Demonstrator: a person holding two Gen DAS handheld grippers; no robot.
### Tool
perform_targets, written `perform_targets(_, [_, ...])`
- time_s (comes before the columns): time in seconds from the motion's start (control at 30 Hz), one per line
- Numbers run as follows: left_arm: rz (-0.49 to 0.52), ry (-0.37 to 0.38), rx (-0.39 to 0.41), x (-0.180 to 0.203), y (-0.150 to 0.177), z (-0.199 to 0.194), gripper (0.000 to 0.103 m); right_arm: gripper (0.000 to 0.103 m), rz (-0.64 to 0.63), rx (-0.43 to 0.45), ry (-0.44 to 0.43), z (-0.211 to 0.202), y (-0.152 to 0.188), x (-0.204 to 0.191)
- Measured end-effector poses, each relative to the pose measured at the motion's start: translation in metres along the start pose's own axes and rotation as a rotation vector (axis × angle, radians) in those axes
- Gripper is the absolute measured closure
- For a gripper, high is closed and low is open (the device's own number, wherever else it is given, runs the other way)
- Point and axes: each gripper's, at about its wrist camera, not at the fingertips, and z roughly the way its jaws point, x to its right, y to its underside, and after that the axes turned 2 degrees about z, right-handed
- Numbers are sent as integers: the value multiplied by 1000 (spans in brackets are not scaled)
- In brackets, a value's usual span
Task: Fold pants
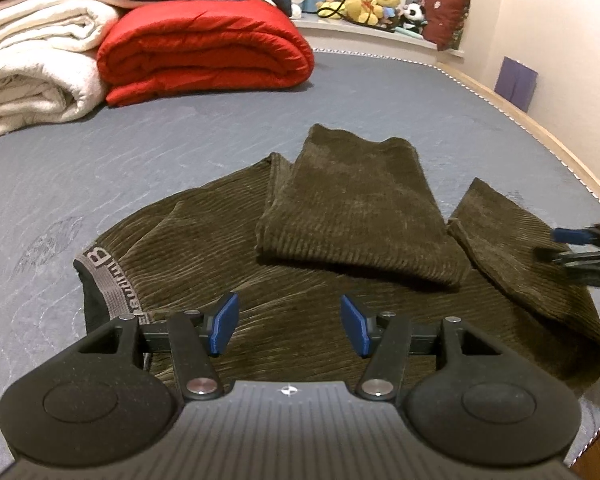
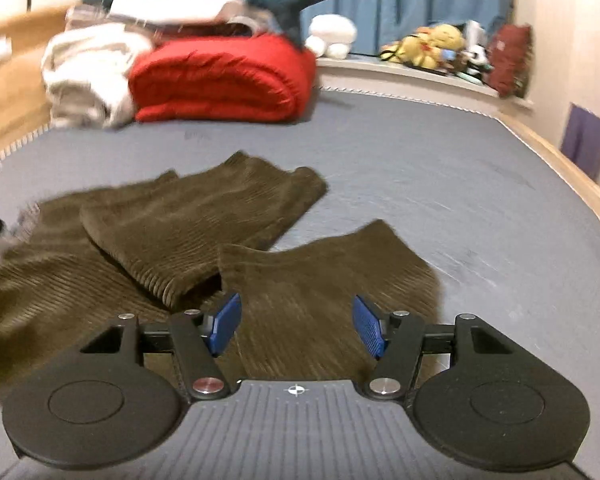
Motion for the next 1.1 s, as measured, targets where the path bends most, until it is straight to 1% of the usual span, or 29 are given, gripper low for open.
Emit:
perform_targets(0.1, [-12, -12, -8, -7, -1, 2, 41, 39, -75, -56, 9, 48, -6, -34])
perform_targets(0.23, [-43, -26, -17, -17, -4, 3, 41, 39, -189, -108, 51, 91, -13, -63])
perform_targets(0.3, [-47, -25, -19, -18, -6, 3, 40, 42, -232, -135, 74, 111, -13, -71])
perform_targets(0.33, [-46, -23, -19, -17, -7, 3, 40, 49, -248, -145, 86, 118, -12, -77])
perform_targets(0.37, [-42, -19, -19, -16, -7, 3, 40, 75, -259, -161, 95, 123, -12, -78])
perform_targets(0.4, [-40, -15, -18, -15, -8, 3, 40, 88, -259, -178, 102, 128, -11, -77])
perform_targets(0.43, [-39, -11, -17, -14, -8, 2, 40, 94, -243, -190, 95, 130, -12, -73])
perform_targets(0.47, [-39, -7, -16, -13, -9, 2, 40, 95, -221, -177, 89, 125, -14, -69])
perform_targets(0.53, [-40, 3, -10, -12, -9, 0, 40, 96, -183, -118, 111, 105, -21, -55])
perform_targets(0.63, [-41, 14, -1, -8, -10, -2, 40, 96, -16, 7, 162, 52, -36, -10])
perform_targets(0.7, [-34, 24, 5, -4, -10, -4, 40, 96, 140, 106, 220, 4, -36, 35])
perform_targets(0.8, [-15, 31, 5, 1, -8, -4, 40, 96, 378, 222, 338, -65, -14, 103])
perform_targets(0.87, [-6, 37, 1, 4, -6, -3, 40, 96, 542, 278, 466, -113, 18, 151])
perform_targets(0.9, [0, 39, 0, 5, -5, -2, 40, 96, 616, 283, 544, -131, 36, 170])
perform_targets(0.93, [7, 39, -1, 7, -5, -1, 40, 96, 693, 263, 637, -147, 57, 188])
perform_targets(0.97, [10, 39, -2, 9, -5, 0, 40, 96, 769, 216, 723, -157, 78, 205])
perform_targets(1.0, [11, 40, -4, 10, -5, 1, 40, 96, 856, 157, 787, -165, 102, 223])
perform_targets(1.03, [11, 40, -5, 11, -5, 2, 40, 96, 945, 96, 810, -169, 125, 238])
perform_targets(1.07, [11, 40, -6, 13, -5, 3, 40, 96, 1063, 30, 809, -172, 151, 254])
perform_targets(1.1, [10, 39, -6, 14, -6, 3, 40, 96, 1180, -16, 805, -174, 176, 266])
